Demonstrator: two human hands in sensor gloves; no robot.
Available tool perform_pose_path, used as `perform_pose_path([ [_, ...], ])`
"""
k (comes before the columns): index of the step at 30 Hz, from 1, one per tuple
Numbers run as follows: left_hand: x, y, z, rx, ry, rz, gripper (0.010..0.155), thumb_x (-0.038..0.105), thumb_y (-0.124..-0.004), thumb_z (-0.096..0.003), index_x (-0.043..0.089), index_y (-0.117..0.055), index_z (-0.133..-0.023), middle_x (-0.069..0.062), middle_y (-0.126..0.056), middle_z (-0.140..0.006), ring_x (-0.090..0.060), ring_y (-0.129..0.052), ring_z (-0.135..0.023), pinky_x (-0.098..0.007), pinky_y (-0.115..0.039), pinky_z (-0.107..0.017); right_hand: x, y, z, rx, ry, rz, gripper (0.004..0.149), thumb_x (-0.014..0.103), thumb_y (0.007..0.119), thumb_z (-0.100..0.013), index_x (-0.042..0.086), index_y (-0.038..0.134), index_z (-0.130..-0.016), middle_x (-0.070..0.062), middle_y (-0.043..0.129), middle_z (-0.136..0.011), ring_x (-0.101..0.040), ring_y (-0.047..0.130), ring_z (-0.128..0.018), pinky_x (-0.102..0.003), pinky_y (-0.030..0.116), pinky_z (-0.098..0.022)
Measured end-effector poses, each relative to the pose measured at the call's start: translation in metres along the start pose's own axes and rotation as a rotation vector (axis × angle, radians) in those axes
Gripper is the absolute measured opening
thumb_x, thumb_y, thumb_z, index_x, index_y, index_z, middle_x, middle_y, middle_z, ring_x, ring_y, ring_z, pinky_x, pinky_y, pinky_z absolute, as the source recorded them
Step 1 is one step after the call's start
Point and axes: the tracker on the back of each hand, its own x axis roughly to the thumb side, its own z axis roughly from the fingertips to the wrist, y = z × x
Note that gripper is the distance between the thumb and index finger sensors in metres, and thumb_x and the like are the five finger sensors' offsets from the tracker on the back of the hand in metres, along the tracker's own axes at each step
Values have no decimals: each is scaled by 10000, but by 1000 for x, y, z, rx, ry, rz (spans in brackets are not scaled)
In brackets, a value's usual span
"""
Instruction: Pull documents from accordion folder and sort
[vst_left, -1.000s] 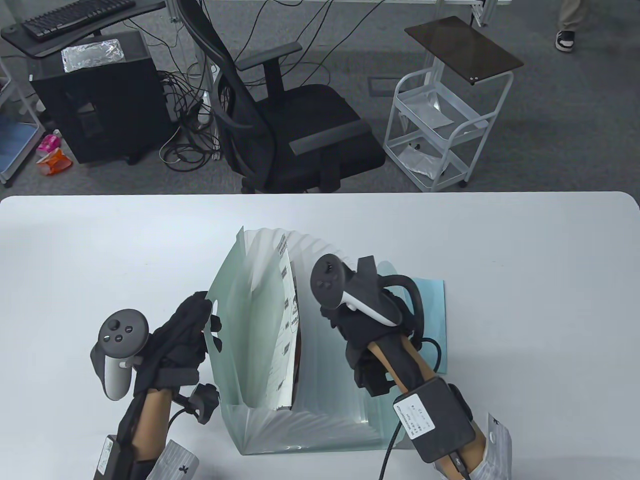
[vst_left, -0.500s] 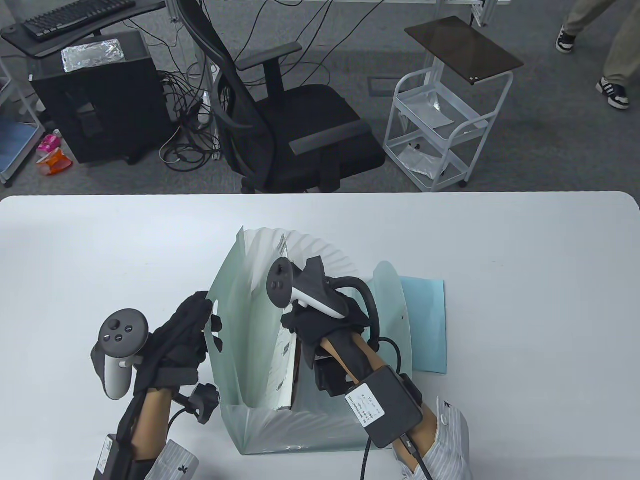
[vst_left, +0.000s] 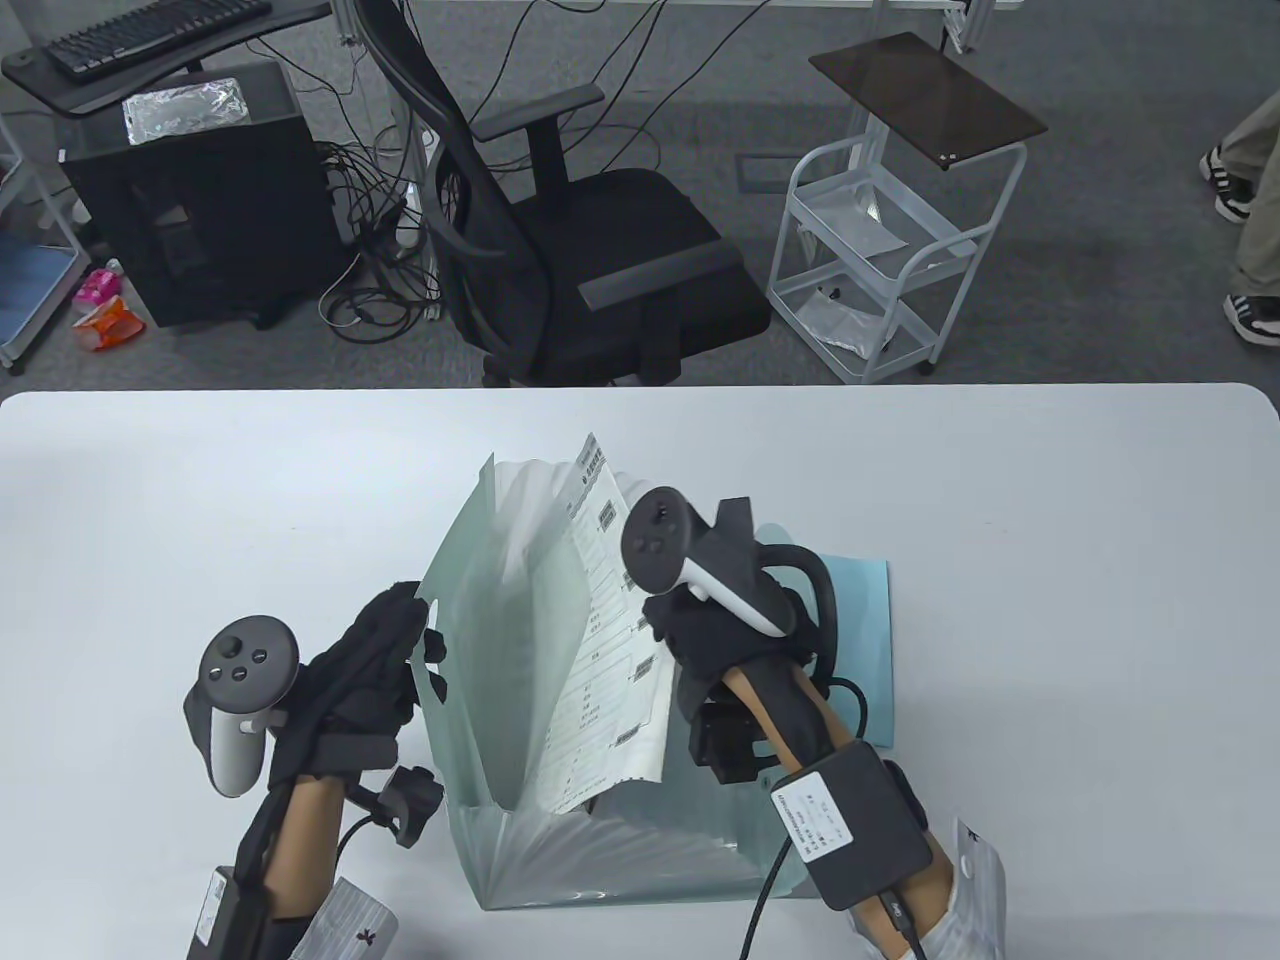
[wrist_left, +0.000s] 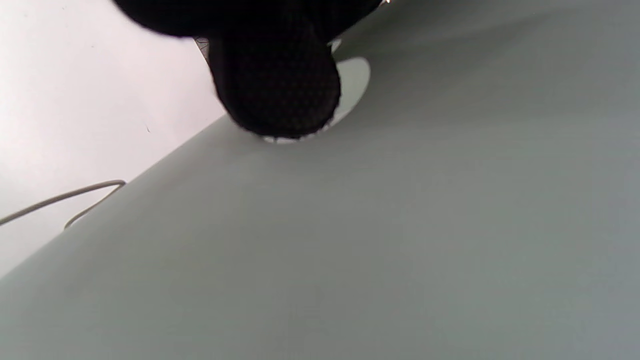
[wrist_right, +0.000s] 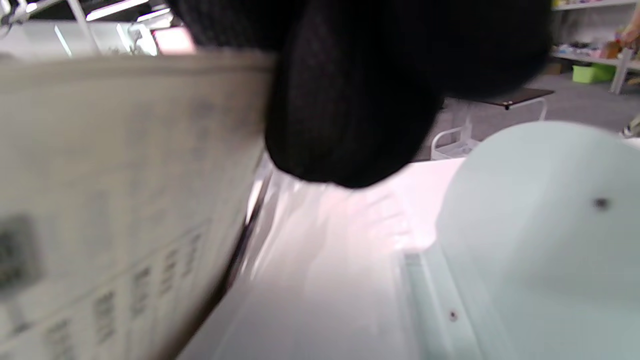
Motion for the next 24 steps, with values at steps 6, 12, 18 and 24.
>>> perform_pose_path([
  [6, 0, -1, 0, 2, -2, -8, 717, 579, -510, -662, 35, -538, -1129, -189, -838, -869, -213, -1017, -446, -356, -825, -299, -55, -24, 13, 30, 34, -175, 418, 272, 756, -442, 57, 770, -800, -2, 999, -496, -161, 1020, -214, -214, 890, -153],
  [12, 0, -2, -1, -1, 1, -2, 717, 579, -511, -662, 35, -538, -1129, -189, -839, -868, -214, -1016, -445, -356, -825, -299, -100, -44, 28, -1, 12, -429, 406, 260, 746, -445, 47, 767, -791, -9, 997, -494, -156, 1020, -202, -206, 890, -142],
  [18, 0, -2, -1, 2, 0, -2, 718, 580, -510, -662, 35, -537, -1129, -187, -838, -870, -212, -1017, -444, -355, -825, -299, -148, -67, 48, -267, 119, -635, 403, 247, 720, -455, 62, 727, -813, -20, 982, -541, -178, 1027, -256, -222, 900, -183],
  [24, 0, -3, -1, 1, 0, -3, 719, 581, -511, -661, 36, -537, -1129, -188, -839, -869, -213, -1016, -444, -356, -825, -299, -191, -76, 58, -569, 140, -784, 388, 243, 663, -478, 178, 622, -859, -17, 887, -734, -234, 985, -505, -281, 882, -388],
])
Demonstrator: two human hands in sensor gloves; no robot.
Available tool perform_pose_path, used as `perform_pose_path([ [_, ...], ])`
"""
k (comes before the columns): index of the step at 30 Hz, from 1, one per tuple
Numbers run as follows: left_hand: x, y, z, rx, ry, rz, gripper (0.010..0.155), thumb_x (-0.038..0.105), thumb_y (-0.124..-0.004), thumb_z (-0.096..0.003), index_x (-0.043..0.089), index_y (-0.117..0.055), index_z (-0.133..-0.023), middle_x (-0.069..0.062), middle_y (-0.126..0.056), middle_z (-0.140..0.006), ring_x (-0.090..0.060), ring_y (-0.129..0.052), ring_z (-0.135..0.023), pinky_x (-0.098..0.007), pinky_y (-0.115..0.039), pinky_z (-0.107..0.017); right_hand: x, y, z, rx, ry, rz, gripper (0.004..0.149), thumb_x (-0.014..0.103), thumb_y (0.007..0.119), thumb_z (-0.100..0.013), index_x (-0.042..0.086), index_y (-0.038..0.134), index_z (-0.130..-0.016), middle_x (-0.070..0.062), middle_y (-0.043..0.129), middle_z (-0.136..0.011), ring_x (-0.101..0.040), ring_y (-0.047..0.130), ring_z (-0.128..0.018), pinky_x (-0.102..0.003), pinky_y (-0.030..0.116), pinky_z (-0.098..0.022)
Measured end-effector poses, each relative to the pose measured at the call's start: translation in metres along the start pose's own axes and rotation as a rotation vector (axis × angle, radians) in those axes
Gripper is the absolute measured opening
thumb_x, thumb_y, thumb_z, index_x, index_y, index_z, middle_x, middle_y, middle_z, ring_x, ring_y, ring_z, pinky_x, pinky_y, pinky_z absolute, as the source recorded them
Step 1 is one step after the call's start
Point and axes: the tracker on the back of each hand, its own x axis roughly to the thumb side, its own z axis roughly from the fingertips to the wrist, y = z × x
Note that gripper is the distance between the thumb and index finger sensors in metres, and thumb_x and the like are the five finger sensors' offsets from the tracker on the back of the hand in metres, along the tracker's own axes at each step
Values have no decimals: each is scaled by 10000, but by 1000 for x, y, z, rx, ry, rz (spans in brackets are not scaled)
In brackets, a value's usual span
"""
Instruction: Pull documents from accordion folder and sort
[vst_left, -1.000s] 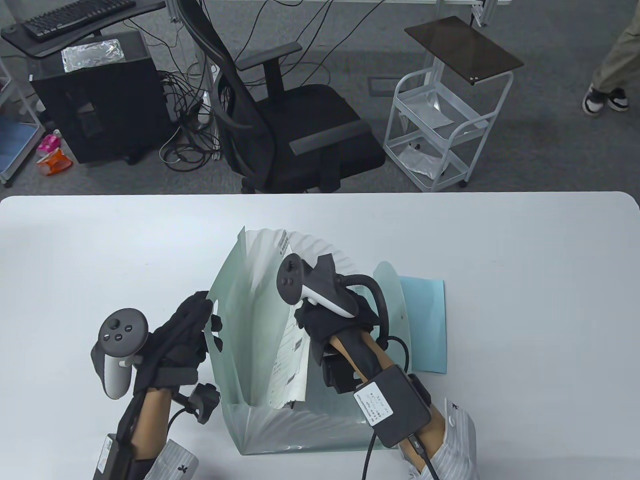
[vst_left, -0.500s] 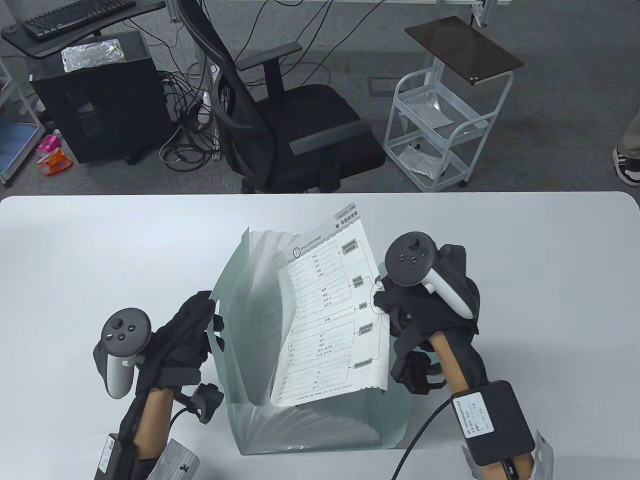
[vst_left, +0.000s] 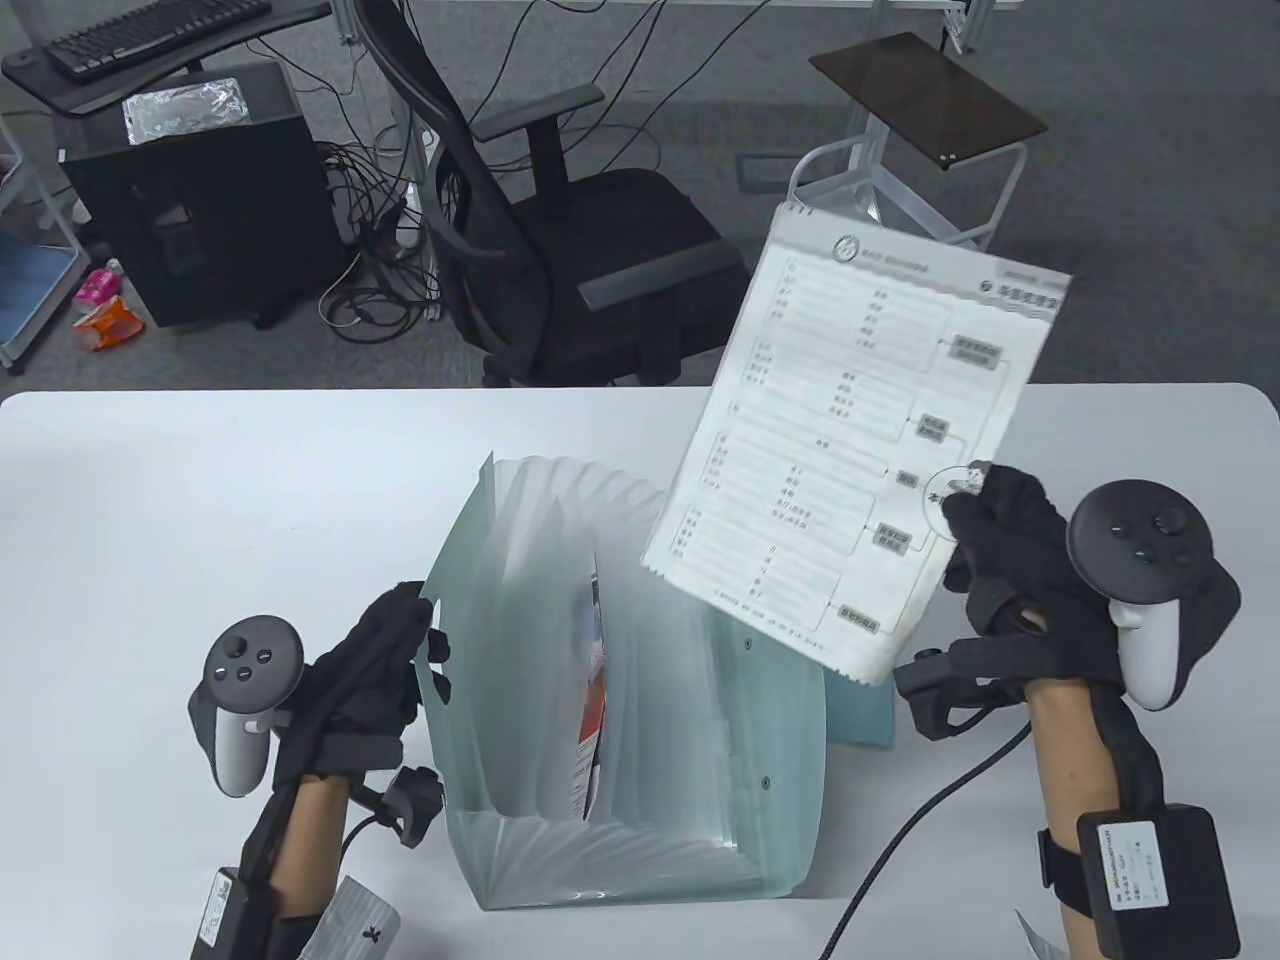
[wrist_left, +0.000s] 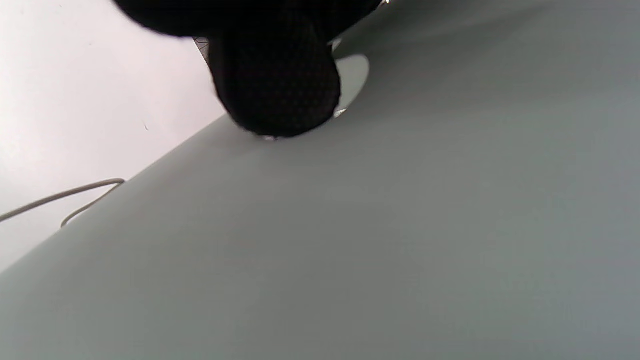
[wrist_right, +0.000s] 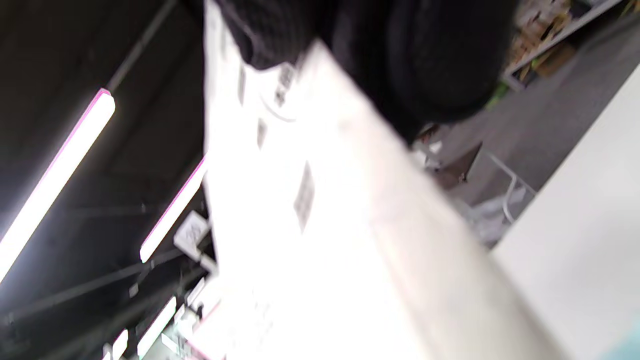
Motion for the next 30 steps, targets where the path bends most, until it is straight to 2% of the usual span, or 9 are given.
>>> perform_pose_path([
  [3, 0, 0, 0, 0, 0, 1, 719, 581, -511, -661, 36, -536, -1130, -187, -838, -870, -213, -1017, -444, -356, -825, -299, -18, -16, -6, -84, 15, -44, 385, 238, 638, -486, 223, 587, -867, -9, 841, -795, -250, 946, -601, -318, 852, -468],
  [6, 0, 0, 0, 1, 1, 1, 719, 581, -511, -662, 35, -537, -1129, -188, -838, -870, -213, -1017, -444, -356, -825, -299, -36, -31, -11, -162, 38, 0, 383, 232, 627, -485, 243, 580, -865, 0, 832, -802, -248, 935, -617, -330, 839, -487],
  [10, 0, -1, -1, -7, -1, 2, 720, 583, -512, -661, 38, -535, -1130, -186, -838, -871, -213, -1016, -445, -356, -825, -300, -63, -48, -18, -259, 74, 181, 381, 230, 627, -478, 250, 592, -856, 25, 856, -749, -211, 957, -544, -300, 854, -433],
  [13, 0, -1, 0, -4, -2, -2, 720, 582, -512, -662, 36, -535, -1131, -189, -838, -870, -213, -1017, -444, -357, -825, -298, -86, -54, -22, -276, 125, 320, 380, 228, 628, -478, 249, 600, -857, 30, 866, -721, -197, 961, -500, -291, 855, -402],
  [17, 0, -1, -1, -4, -1, 2, 721, 583, -512, -661, 35, -538, -1129, -188, -839, -869, -213, -1016, -444, -356, -825, -299, -123, -51, -31, -201, 233, 500, 384, 227, 638, -473, 248, 628, -856, 32, 884, -696, -190, 968, -467, -289, 858, -377],
  [23, -1, -1, -1, -6, -2, 7, 721, 583, -512, -661, 36, -535, -1130, -188, -837, -870, -214, -1016, -445, -356, -825, -300, -191, -36, -36, -60, 405, 574, 386, 222, 652, -464, 242, 655, -849, 24, 901, -680, -202, 975, -452, -299, 862, -366],
  [30, -1, -1, 0, -2, -6, 13, 722, 583, -513, -660, 35, -535, -1129, -188, -838, -868, -213, -1016, -444, -357, -825, -299, -245, -12, -33, 58, 533, 655, 388, 221, 662, -459, 230, 665, -846, 15, 909, -684, -218, 981, -463, -308, 866, -372],
])
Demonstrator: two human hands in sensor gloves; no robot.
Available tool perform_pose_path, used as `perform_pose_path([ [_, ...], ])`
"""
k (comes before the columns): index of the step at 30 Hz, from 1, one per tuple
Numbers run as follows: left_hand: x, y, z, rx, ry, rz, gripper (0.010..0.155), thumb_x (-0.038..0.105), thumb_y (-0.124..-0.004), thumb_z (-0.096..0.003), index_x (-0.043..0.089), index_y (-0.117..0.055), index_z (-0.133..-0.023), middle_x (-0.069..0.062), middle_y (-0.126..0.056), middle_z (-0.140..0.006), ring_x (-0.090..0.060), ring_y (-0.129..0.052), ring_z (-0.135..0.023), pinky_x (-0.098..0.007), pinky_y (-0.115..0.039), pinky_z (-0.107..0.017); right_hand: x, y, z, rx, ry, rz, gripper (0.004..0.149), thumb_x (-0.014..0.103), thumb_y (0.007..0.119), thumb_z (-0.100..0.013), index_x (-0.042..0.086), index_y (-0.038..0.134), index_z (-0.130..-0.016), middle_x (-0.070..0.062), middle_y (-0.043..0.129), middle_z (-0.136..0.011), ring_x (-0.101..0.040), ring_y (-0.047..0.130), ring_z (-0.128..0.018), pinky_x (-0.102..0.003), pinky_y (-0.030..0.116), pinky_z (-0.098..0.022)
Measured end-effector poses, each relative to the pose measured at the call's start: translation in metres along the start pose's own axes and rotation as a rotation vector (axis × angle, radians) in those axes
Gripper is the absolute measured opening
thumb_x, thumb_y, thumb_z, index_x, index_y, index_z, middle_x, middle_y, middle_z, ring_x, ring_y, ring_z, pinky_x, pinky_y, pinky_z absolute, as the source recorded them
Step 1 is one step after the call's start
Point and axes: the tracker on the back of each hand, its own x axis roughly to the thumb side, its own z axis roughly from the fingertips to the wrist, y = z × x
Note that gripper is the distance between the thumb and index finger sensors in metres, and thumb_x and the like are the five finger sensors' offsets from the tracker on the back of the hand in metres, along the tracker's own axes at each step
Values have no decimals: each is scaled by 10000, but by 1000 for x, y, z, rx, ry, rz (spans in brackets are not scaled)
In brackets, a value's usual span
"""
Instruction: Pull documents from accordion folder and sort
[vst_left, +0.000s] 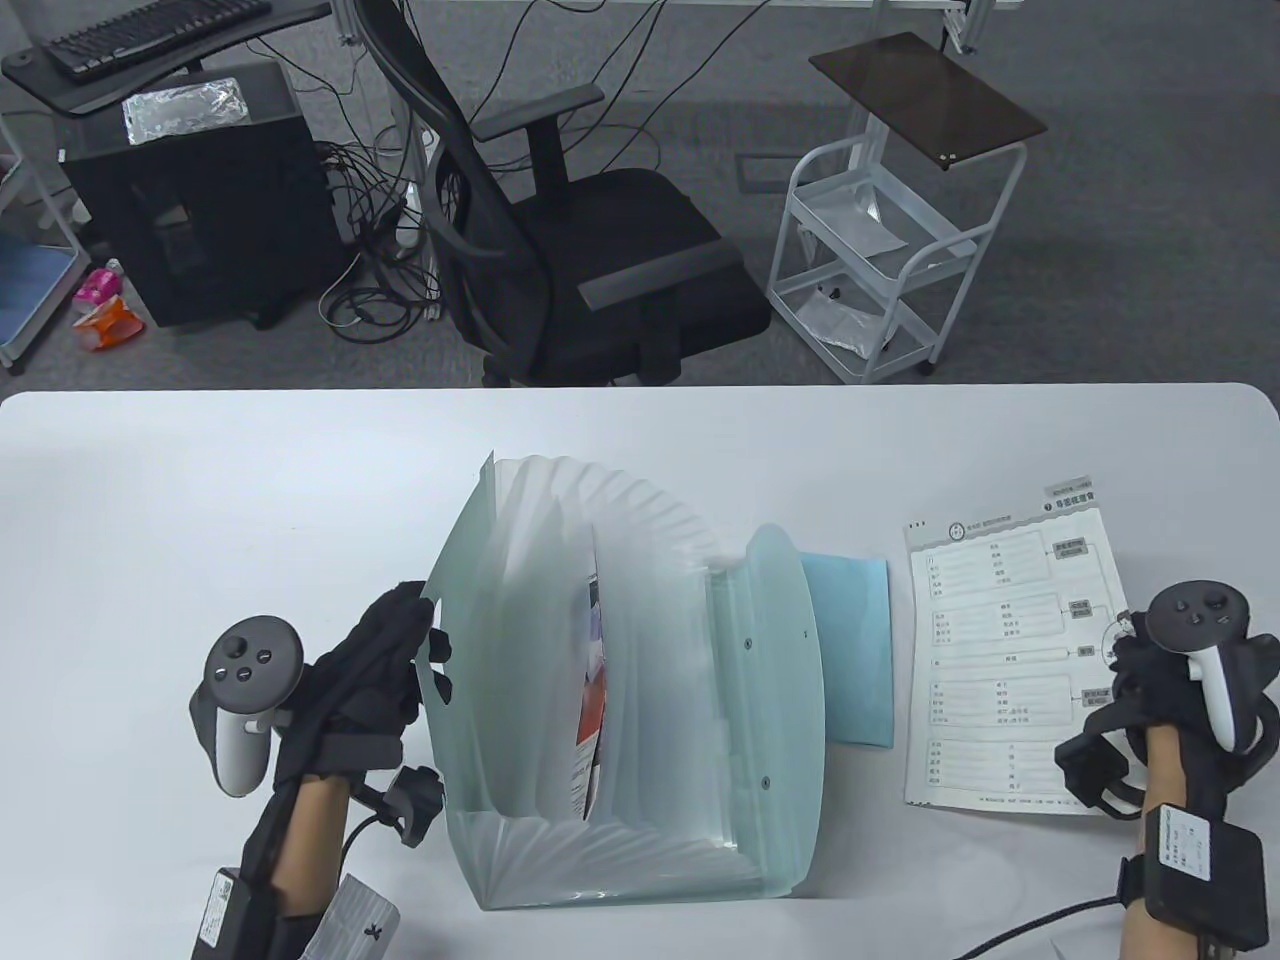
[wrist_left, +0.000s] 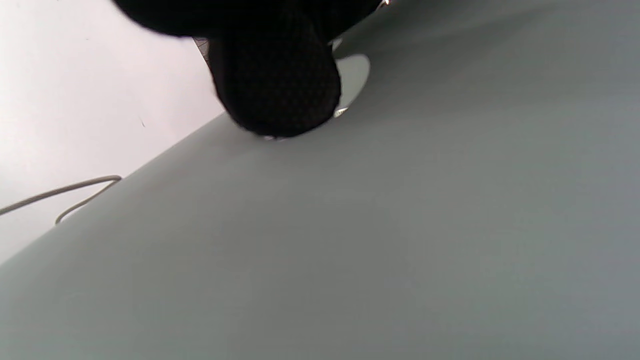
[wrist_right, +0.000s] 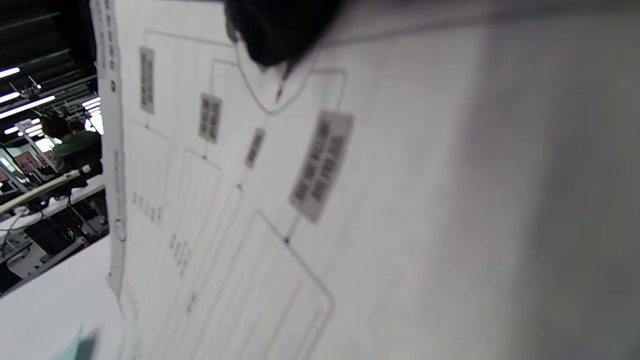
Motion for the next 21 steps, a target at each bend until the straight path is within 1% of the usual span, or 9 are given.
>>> perform_pose_path([
  [4, 0, 0, 0, 3, 0, 1, 721, 583, -513, -661, 35, -537, -1129, -188, -838, -868, -212, -1016, -443, -357, -825, -298, -6, 18, -5, 43, 16, 20, 390, 220, 662, -458, 227, 661, -848, 11, 907, -689, -224, 979, -473, -313, 866, -379],
  [7, 0, 0, 0, 3, 0, 2, 721, 584, -512, -660, 37, -537, -1129, -185, -839, -868, -211, -1017, -443, -355, -826, -298, -10, 27, -8, 63, 32, 37, 393, 222, 664, -458, 227, 660, -852, 11, 908, -695, -229, 979, -483, -318, 865, -387],
  [8, 0, 0, 0, 3, 0, 2, 722, 584, -512, -660, 36, -535, -1129, -186, -839, -867, -212, -1016, -443, -356, -825, -299, -12, 29, -9, 84, 32, 36, 404, 222, 668, -460, 225, 653, -864, 5, 904, -710, -237, 976, -504, -326, 863, -403],
  [10, 0, 0, 0, 3, 0, 2, 722, 584, -512, -660, 35, -536, -1129, -188, -840, -867, -212, -1016, -443, -356, -825, -298, -14, 32, -11, 110, 31, 23, 453, 216, 670, -467, 217, 613, -917, -41, 869, -809, -277, 951, -605, -369, 840, -478],
  [12, 0, 0, 0, 3, 0, 2, 722, 585, -512, -659, 37, -538, -1128, -186, -839, -867, -211, -1017, -442, -356, -826, -298, -16, 32, -12, 94, 59, 44, 478, 213, 669, -470, 210, 589, -941, -83, 822, -887, -318, 918, -685, -413, 812, -532],
  [13, 0, 0, 0, 3, 0, 2, 724, 584, -512, -659, 33, -537, -1129, -187, -839, -868, -212, -1016, -443, -356, -825, -298, -17, 31, -12, 78, 85, 82, 478, 214, 669, -471, 209, 590, -943, -95, 809, -904, -327, 911, -700, -420, 808, -541],
  [17, -1, 0, 0, 5, -2, 3, 722, 584, -511, -660, 36, -535, -1129, -185, -839, -868, -210, -1016, -445, -356, -826, -300, -13, 23, -9, 56, 84, 146, 475, 219, 671, -469, 204, 599, -939, -85, 811, -907, -321, 913, -707, -417, 812, -545],
  [19, -1, -1, 1, 12, -4, 6, 723, 583, -510, -661, 32, -532, -1129, -187, -838, -868, -212, -1016, -446, -358, -825, -302, -7, 19, -6, 30, 73, 181, 477, 221, 674, -468, 197, 601, -938, -89, 814, -905, -323, 916, -704, -418, 814, -543],
  [21, -1, -1, 2, 16, -6, 7, 724, 583, -509, -661, 32, -533, -1129, -187, -837, -869, -210, -1016, -447, -359, -826, -304, 5, 15, 0, 25, 37, 243, 492, 248, 684, -464, 189, 595, -944, -89, 812, -908, -323, 917, -705, -417, 816, -541],
])
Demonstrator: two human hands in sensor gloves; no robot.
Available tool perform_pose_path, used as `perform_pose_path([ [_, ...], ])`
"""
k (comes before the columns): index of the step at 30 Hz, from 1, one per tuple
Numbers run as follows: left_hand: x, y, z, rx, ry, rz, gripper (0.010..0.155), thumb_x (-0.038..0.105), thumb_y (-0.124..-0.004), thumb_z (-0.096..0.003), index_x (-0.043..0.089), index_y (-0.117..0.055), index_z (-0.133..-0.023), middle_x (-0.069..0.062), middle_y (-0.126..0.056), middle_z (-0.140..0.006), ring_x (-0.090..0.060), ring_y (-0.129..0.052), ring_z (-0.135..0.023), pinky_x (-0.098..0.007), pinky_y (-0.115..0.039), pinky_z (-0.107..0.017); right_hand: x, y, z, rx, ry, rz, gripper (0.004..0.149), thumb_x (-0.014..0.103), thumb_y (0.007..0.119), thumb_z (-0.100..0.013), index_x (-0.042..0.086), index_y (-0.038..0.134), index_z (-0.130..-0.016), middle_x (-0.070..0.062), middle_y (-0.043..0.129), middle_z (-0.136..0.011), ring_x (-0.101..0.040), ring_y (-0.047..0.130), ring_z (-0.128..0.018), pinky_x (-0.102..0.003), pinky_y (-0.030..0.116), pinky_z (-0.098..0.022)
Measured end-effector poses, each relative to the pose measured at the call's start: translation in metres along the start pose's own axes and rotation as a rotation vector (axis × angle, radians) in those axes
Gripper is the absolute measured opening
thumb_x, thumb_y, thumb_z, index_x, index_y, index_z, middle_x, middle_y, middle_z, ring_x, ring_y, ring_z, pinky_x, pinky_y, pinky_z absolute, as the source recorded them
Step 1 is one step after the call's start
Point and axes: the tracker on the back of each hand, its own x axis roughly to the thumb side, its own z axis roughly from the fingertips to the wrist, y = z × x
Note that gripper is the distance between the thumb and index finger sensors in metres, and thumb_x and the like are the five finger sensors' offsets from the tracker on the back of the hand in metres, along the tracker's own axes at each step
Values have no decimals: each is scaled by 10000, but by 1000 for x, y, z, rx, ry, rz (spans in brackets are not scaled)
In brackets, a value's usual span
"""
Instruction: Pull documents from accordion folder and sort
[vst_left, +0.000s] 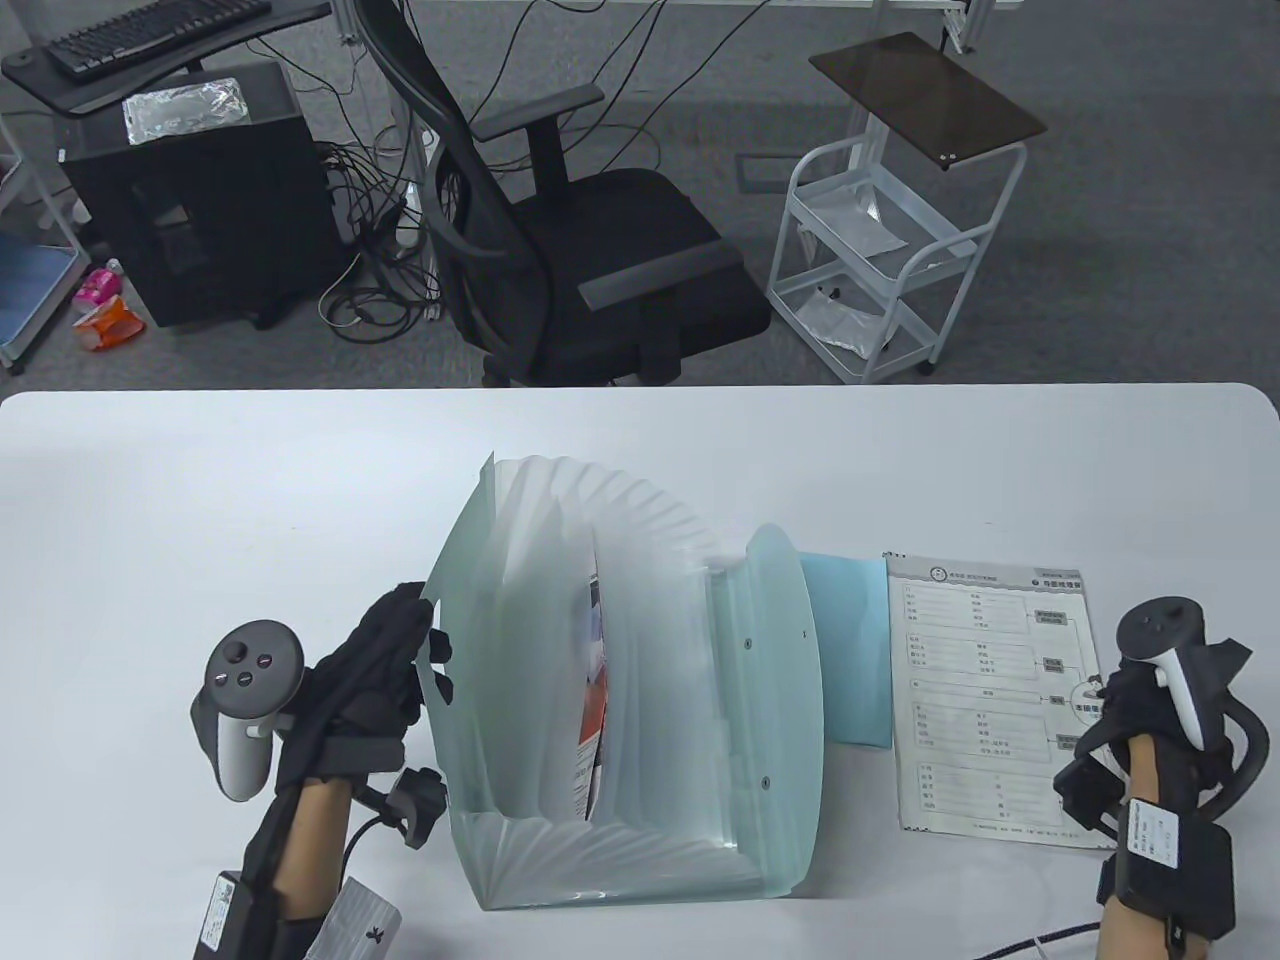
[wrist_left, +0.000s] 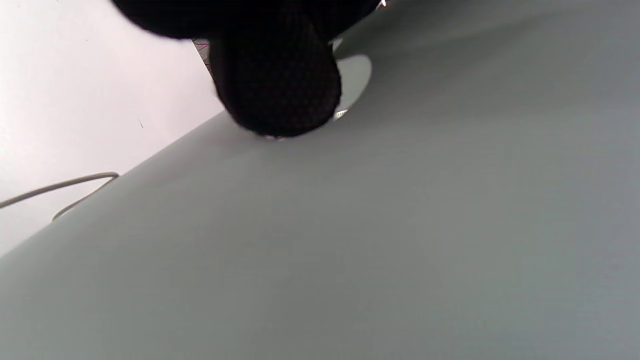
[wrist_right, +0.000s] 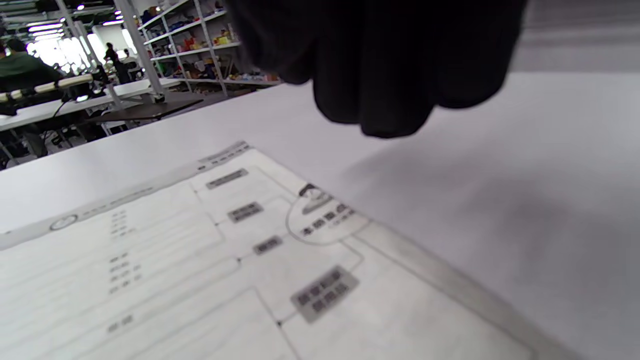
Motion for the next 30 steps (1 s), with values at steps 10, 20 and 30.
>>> perform_pose_path([
  [10, -5, 1, 1, 11, 0, 37, 726, 585, -510, -660, 30, -529, -1129, -187, -835, -868, -210, -1015, -449, -360, -826, -308, 83, -45, 66, -59, -266, 173, 608, 396, 693, -440, 144, 556, -977, -127, 785, -930, -343, 910, -711, -425, 817, -536],
  [20, -5, 0, 0, 0, -9, 46, 732, 587, -511, -659, 24, -524, -1128, -187, -833, -868, -211, -1014, -455, -362, -827, -316, 180, -77, 184, -75, -702, 208, 639, 414, 684, -447, 129, 527, -997, -146, 763, -949, -360, 898, -725, -438, 808, -542],
  [30, -5, -1, -1, -5, -17, 48, 737, 587, -515, -658, 18, -524, -1126, -191, -833, -865, -214, -1013, -455, -364, -827, -318, 251, -64, 282, -59, -1043, 334, 638, 416, 681, -449, 131, 524, -998, -143, 762, -951, -357, 895, -730, -437, 808, -545],
])
